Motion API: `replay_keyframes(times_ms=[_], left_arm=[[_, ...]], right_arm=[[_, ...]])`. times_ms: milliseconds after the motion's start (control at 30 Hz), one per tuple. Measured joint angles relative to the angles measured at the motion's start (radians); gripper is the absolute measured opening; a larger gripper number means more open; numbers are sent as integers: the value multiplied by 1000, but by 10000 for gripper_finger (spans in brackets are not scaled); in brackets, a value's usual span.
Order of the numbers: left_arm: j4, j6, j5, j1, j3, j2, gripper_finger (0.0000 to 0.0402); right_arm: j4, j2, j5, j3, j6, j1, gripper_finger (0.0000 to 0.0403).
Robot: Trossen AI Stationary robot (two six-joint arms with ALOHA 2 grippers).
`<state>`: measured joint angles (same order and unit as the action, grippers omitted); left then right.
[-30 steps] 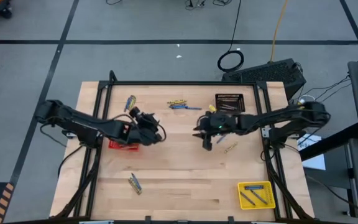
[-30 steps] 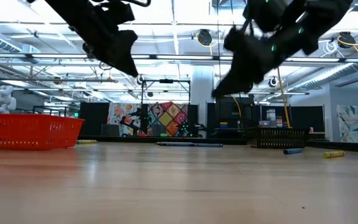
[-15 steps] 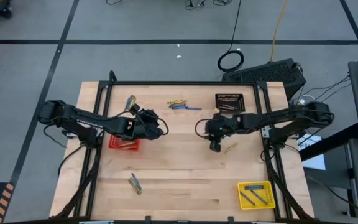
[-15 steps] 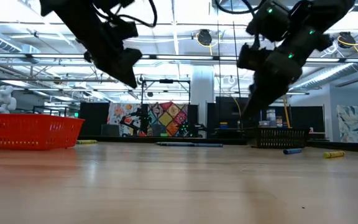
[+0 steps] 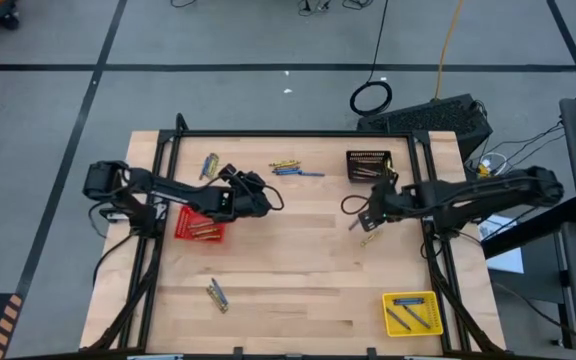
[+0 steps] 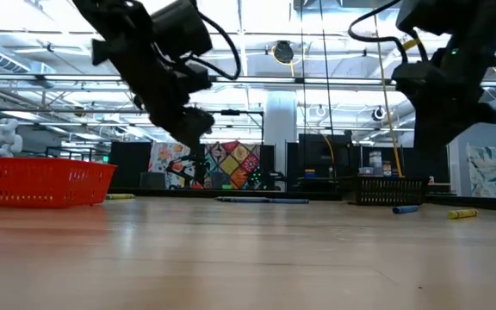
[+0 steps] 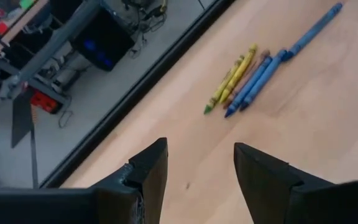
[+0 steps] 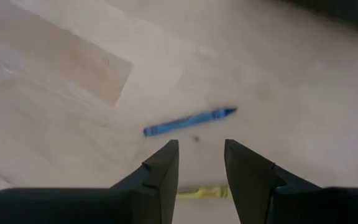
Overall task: Sort crayons
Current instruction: Put the blue crayon into the yellow bin
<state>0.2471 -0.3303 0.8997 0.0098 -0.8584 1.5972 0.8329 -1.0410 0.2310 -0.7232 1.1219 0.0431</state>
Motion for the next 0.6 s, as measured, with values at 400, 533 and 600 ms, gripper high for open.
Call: replay_keyframes(times_ms=[400, 533, 600], left_arm=[[-81, 58, 15, 37, 29, 68, 187], [-154, 57, 21, 37, 89, 64, 187], [-196, 56, 21, 37, 114, 64, 187]], right_arm=[[-145, -253, -7, 1, 202, 27, 199], [-167, -348, -23, 1, 224, 19, 212], [-175, -381, -23, 1, 231, 15, 210]])
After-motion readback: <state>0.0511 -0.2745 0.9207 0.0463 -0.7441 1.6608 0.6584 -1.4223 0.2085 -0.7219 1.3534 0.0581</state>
